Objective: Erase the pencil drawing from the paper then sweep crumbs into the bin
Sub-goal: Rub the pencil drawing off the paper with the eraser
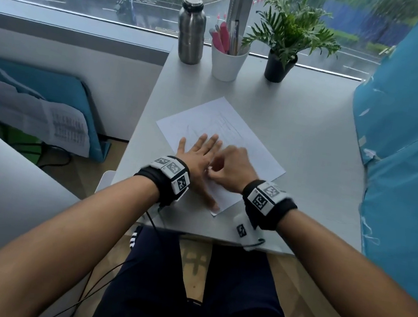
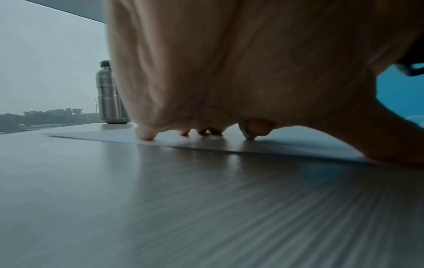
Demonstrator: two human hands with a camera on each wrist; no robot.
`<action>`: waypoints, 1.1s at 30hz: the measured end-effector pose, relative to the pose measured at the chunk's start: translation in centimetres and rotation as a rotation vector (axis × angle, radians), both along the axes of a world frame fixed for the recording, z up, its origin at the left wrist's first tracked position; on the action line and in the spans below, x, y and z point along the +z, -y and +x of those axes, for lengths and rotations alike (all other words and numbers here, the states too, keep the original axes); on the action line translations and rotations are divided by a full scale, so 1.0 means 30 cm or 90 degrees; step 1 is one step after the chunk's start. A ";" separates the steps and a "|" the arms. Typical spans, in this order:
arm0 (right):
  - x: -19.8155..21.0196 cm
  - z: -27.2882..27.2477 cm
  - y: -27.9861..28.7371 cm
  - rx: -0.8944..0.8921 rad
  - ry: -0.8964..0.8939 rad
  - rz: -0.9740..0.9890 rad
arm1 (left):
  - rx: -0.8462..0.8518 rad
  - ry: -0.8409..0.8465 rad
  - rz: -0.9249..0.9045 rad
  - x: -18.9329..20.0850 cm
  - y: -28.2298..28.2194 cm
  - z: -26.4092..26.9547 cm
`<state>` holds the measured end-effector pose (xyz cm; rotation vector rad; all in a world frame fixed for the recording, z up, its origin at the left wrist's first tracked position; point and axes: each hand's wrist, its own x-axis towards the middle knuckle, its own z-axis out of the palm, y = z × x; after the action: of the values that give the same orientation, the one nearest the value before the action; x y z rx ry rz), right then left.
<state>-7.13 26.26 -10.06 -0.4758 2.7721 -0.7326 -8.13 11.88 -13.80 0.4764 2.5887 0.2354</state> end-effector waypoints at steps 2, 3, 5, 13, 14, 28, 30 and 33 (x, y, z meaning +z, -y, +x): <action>0.012 -0.055 -0.029 -0.021 0.016 0.021 | -0.009 -0.002 -0.007 0.002 0.003 0.002; 0.020 -0.106 -0.060 -0.073 0.010 0.021 | -0.012 0.001 -0.011 0.007 0.006 0.003; 0.032 -0.169 -0.112 -0.149 -0.021 0.017 | -0.016 -0.003 -0.012 0.009 0.007 0.008; 0.016 -0.114 -0.132 -0.098 0.005 0.020 | -0.025 0.025 -0.050 0.036 -0.012 -0.001; 0.021 -0.145 -0.163 -0.143 -0.012 0.013 | -0.023 0.028 -0.055 0.039 -0.014 0.000; -0.008 -0.020 -0.106 -0.039 0.022 0.013 | -0.023 0.053 -0.093 0.055 -0.037 -0.004; -0.005 -0.009 -0.106 -0.002 0.044 0.026 | -0.027 0.051 -0.099 0.059 -0.036 -0.002; 0.020 -0.123 -0.199 -0.158 0.030 0.004 | -0.029 0.058 -0.094 0.067 -0.030 0.002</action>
<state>-10.83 32.25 -9.46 -0.1106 2.8174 -0.7763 -8.06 12.78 -11.79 0.4591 2.4814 0.0492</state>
